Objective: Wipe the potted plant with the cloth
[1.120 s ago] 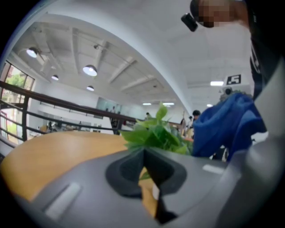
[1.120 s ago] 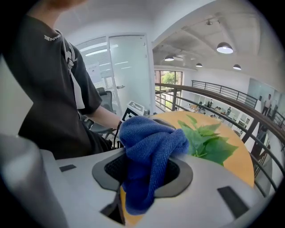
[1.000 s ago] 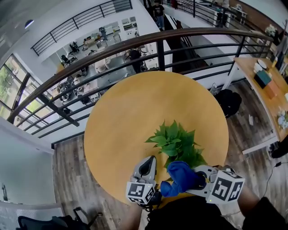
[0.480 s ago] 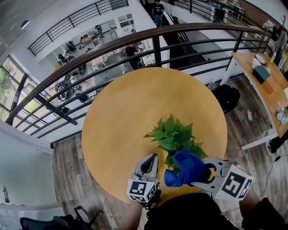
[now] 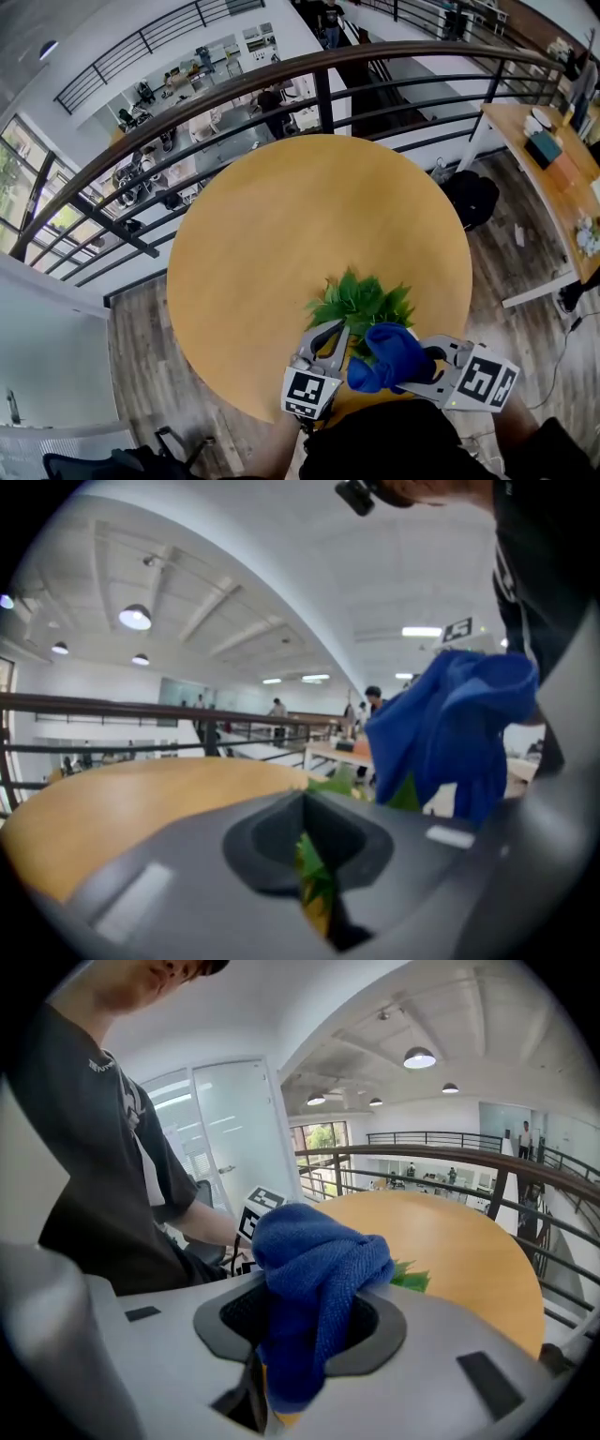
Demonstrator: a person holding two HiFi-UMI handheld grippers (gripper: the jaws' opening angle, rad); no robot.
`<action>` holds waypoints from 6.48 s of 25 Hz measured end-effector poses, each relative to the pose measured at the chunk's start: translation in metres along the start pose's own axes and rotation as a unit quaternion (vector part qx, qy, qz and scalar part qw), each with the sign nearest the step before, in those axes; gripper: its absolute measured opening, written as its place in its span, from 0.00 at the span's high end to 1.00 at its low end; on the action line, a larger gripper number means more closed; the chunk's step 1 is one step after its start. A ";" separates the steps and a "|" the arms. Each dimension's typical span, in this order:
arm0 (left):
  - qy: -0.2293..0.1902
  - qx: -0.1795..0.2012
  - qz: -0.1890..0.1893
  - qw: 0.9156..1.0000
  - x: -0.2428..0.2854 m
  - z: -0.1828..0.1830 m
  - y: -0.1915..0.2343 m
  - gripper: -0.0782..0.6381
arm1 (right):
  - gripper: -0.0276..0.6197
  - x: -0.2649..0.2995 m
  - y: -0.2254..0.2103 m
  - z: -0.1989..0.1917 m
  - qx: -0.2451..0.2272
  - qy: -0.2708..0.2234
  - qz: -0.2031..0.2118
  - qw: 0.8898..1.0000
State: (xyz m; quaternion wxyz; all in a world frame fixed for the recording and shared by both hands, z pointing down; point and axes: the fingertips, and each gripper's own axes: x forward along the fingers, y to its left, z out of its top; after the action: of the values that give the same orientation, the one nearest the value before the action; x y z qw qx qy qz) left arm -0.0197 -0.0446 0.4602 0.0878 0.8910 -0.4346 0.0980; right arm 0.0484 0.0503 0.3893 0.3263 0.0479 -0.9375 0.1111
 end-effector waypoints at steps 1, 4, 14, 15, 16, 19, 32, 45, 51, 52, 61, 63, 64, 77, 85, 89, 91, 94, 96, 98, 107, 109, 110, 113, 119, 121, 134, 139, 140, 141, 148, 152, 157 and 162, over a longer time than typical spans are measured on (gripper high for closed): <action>0.003 0.000 -0.002 1.000 0.000 -0.002 -0.001 0.89 | 0.72 -0.003 0.001 0.005 0.002 -0.020 0.001 1.000; 0.005 -0.015 0.004 1.000 -0.002 -0.005 0.003 0.89 | 0.72 -0.018 -0.007 0.032 0.000 -0.085 -0.016 0.996; -0.001 -0.039 0.030 0.999 -0.012 -0.007 0.016 0.89 | 0.72 -0.129 -0.073 0.087 0.061 -0.303 -0.133 0.942; 0.000 -0.040 0.029 0.999 -0.013 -0.007 0.016 0.89 | 0.72 -0.141 -0.084 0.082 0.069 -0.305 -0.161 0.936; -0.001 -0.042 0.028 0.999 -0.013 -0.007 0.016 0.89 | 0.72 -0.148 -0.092 0.076 0.074 -0.300 -0.182 0.933; -0.006 -0.044 0.025 0.999 -0.012 -0.004 0.016 0.89 | 0.72 -0.152 -0.099 0.060 0.073 -0.274 -0.211 0.935; -0.006 -0.091 -0.002 0.996 -0.004 -0.006 0.018 0.71 | 0.72 -0.090 -0.130 -0.094 0.173 -0.077 -0.235 0.953; 0.159 0.008 -0.250 0.955 0.090 -0.069 -0.107 0.70 | 0.72 -0.083 -0.129 -0.137 0.214 -0.037 -0.233 0.948; 0.153 0.014 -0.218 0.964 0.099 -0.064 -0.084 0.61 | 0.72 -0.089 -0.123 -0.142 0.222 -0.036 -0.237 0.945; 0.156 0.012 -0.218 0.963 0.100 -0.066 -0.081 0.58 | 0.72 -0.089 -0.123 -0.144 0.224 -0.034 -0.237 0.945; 0.245 0.128 -0.281 0.919 0.123 -0.116 -0.117 0.75 | 0.72 -0.080 -0.131 -0.152 0.229 -0.029 -0.227 0.946; 0.234 0.141 -0.287 0.918 0.126 -0.115 -0.126 0.80 | 0.72 -0.079 -0.131 -0.153 0.232 -0.029 -0.227 0.946; 0.224 0.143 -0.285 0.921 0.127 -0.112 -0.128 0.83 | 0.72 -0.080 -0.130 -0.153 0.233 -0.029 -0.227 0.945; 0.319 0.477 -0.139 0.807 0.060 -0.103 -0.008 0.87 | 0.72 -0.046 -0.121 -0.129 0.221 -0.044 -0.184 0.957; 0.382 0.675 -0.147 0.614 0.034 -0.123 0.007 0.87 | 0.72 -0.032 -0.128 -0.110 0.200 -0.057 -0.180 0.962; 0.373 0.718 -0.153 0.567 0.046 -0.123 -0.005 0.87 | 0.72 -0.059 -0.149 -0.082 0.158 -0.093 -0.243 0.953; 0.363 0.739 -0.155 0.546 0.050 -0.121 -0.008 0.86 | 0.72 -0.073 -0.155 -0.044 0.111 -0.122 -0.279 0.946; 0.359 0.749 -0.156 0.535 0.048 -0.118 -0.005 0.86 | 0.72 -0.056 -0.151 -0.001 0.013 -0.091 -0.301 0.949; 0.354 0.745 -0.155 0.543 0.048 -0.116 -0.007 0.86 | 0.72 -0.027 -0.152 -0.002 -0.055 -0.012 -0.306 0.950; 0.348 0.743 -0.154 0.550 0.050 -0.115 -0.012 0.85 | 0.72 -0.007 -0.166 -0.023 -0.108 0.065 -0.327 0.937; 0.341 0.754 -0.158 0.538 0.050 -0.121 -0.017 0.86 | 0.72 -0.036 -0.231 -0.102 -0.011 0.157 -0.427 0.890; 0.338 0.760 -0.156 0.532 0.048 -0.120 -0.012 0.86 | 0.72 -0.054 -0.231 -0.078 -0.003 0.113 -0.461 0.880; 0.336 0.764 -0.154 0.529 0.050 -0.120 -0.010 0.86 | 0.72 -0.062 -0.229 -0.060 -0.009 0.079 -0.475 0.876; 0.334 0.778 -0.154 0.510 0.059 -0.121 -0.012 0.86 | 0.72 -0.074 -0.200 -0.002 -0.072 -0.017 -0.471 0.879; 0.331 0.808 -0.165 0.459 0.071 -0.115 -0.019 0.85 | 0.72 -0.019 -0.175 -0.035 -0.156 0.071 -0.379 0.909; 0.314 0.814 -0.151 0.464 0.075 -0.106 -0.020 0.83 | 0.72 -0.016 -0.188 -0.069 -0.123 0.106 -0.382 0.910; 0.239 0.625 -0.039 0.742 0.048 -0.057 0.001 0.82 | 0.72 -0.038 -0.189 -0.086 -0.016 0.056 -0.388 0.920; 0.199 0.471 -0.013 0.859 0.038 -0.046 0.017 0.89 | 0.72 -0.034 -0.182 -0.075 -0.015 0.041 -0.383 0.923; 0.187 0.439 -0.001 0.879 0.036 -0.042 0.023 0.89 | 0.72 -0.034 -0.181 -0.073 -0.017 0.039 -0.384 0.923; 0.173 0.403 0.012 0.899 0.035 -0.036 0.028 0.89 | 0.72 -0.036 -0.180 -0.070 -0.016 0.034 -0.383 0.923; 0.008 0.071 0.091 0.993 -0.001 0.024 0.070 0.89 | 0.72 -0.073 -0.163 -0.026 0.039 -0.092 -0.366 0.925; -0.052 -0.005 0.130 0.990 -0.044 0.049 0.085 0.89 | 0.72 -0.109 -0.141 0.015 0.056 -0.186 -0.360 0.913; -0.096 -0.019 0.181 0.979 -0.093 0.077 0.084 0.89 | 0.72 -0.141 -0.120 0.049 0.102 -0.306 -0.349 0.880; -0.108 -0.034 0.214 0.970 -0.119 0.088 0.070 0.89 | 0.72 -0.129 -0.108 0.051 0.105 -0.310 -0.337 0.883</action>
State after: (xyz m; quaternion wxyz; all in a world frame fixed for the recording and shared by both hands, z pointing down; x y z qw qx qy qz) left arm -0.1382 -0.0179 0.3508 0.0479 0.7792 -0.6249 0.0027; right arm 0.1359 -0.0644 0.2896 0.0298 0.4272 -0.9009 0.0711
